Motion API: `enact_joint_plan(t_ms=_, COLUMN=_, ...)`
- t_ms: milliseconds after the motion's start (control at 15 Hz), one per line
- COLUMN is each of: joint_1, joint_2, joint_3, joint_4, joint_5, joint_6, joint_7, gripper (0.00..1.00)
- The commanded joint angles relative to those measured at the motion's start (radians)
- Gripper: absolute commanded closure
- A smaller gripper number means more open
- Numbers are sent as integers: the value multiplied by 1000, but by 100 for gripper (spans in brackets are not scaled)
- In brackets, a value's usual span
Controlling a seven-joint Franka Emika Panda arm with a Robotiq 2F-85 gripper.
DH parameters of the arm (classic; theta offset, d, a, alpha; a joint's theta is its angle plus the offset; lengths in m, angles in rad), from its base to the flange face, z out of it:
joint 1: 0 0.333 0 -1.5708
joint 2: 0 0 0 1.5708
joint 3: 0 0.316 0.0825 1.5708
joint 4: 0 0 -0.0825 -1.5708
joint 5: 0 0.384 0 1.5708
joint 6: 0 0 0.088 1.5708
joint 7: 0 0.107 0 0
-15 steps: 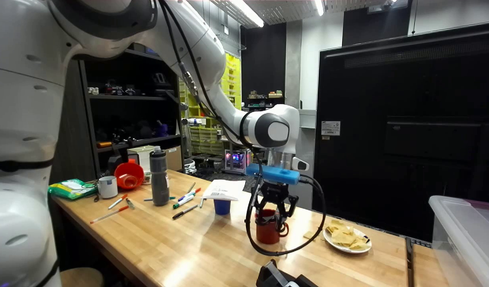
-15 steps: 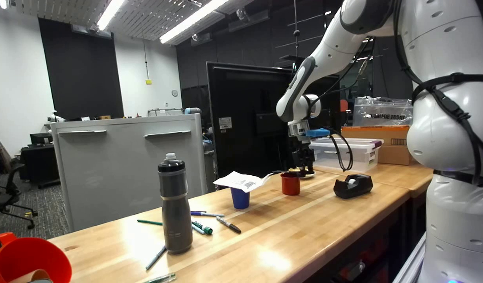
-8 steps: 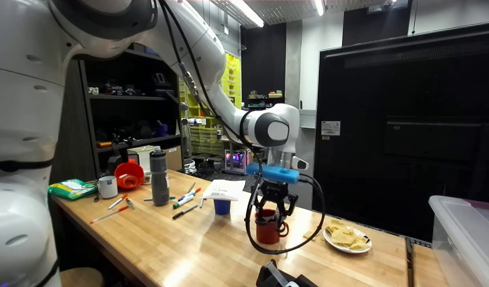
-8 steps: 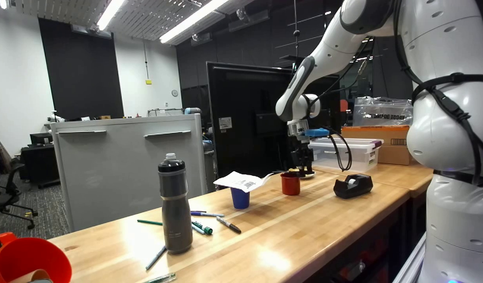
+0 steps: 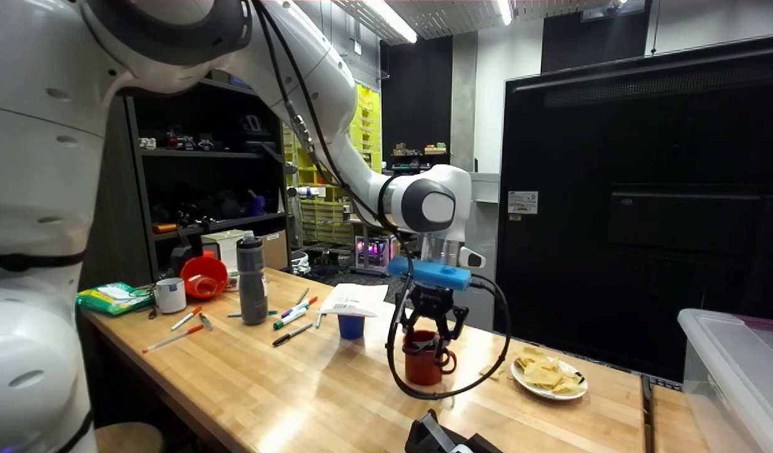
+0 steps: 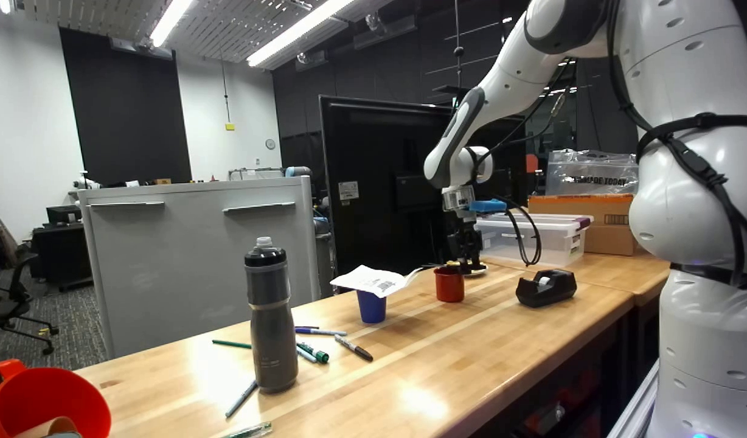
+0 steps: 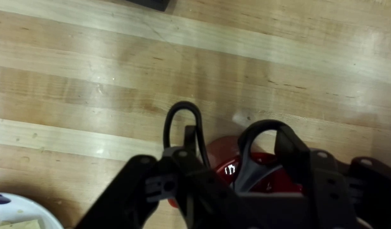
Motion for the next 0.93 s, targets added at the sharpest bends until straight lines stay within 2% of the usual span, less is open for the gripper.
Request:
enact_joint_plan(t_ms=0, joint_1=-11, joint_2=11, joint_3=8, joint_4=15, joint_5=20, joint_6=-17, joint_7=-18, gripper=34)
enact_joint_plan(t_ms=267, joint_1=-13, joint_2=23, joint_3=9, joint_4=19, joint_5=22, joint_6=-18, joint_7=-21, gripper=36)
enact_joint_plan(t_ms=333, joint_1=-14, joint_2=24, joint_3=9, joint_4=19, joint_5=23, joint_6=-17, joint_7=-22, gripper=55)
enact_joint_plan(t_ms=400, joint_1=-14, joint_2=24, joint_3=9, joint_4=19, joint_5=23, joint_6=-18, joint_7=-22, gripper=60)
enact_joint_plan(t_ms=600, joint_1=-16, joint_2=25, joint_3=9, joint_4=21, joint_5=23, joint_6=-18, joint_7=-23, gripper=58)
enact_joint_plan(t_ms=867, joint_1=-19, joint_2=28, joint_3=7, joint_4=25, joint_5=23, joint_6=-18, joint_7=-25, gripper=46)
